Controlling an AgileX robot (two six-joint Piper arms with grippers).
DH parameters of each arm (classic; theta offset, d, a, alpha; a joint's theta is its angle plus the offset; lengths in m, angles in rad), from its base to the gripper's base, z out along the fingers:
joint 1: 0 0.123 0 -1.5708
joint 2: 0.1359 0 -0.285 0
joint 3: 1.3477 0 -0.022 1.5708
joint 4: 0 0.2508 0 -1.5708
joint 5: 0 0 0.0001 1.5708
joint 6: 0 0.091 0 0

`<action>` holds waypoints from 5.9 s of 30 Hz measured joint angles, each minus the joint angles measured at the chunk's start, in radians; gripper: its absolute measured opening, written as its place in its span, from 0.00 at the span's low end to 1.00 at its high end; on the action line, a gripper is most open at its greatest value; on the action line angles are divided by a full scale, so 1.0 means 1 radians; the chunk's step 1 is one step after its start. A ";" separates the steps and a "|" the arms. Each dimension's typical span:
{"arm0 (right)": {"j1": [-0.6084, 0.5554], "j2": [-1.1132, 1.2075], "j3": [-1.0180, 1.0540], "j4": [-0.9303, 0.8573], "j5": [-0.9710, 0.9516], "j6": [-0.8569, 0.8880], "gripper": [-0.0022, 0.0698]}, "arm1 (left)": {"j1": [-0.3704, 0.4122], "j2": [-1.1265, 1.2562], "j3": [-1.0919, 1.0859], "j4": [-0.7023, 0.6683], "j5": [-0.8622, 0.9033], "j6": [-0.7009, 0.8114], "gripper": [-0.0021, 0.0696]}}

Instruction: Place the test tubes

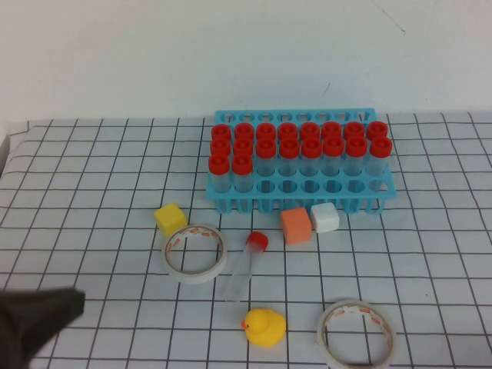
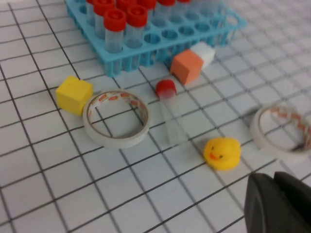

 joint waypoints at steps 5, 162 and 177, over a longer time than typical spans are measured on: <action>0.000 0.000 0.000 0.000 0.009 -0.004 0.03 | -0.019 0.241 -0.170 0.125 0.051 0.044 0.03; 0.295 1.207 -0.752 0.782 0.480 -1.600 0.63 | -0.717 0.935 0.199 1.193 -1.989 -1.188 0.32; 0.432 1.425 -0.889 0.784 0.362 -1.610 0.63 | -0.717 0.935 0.199 1.234 -1.989 -1.188 0.32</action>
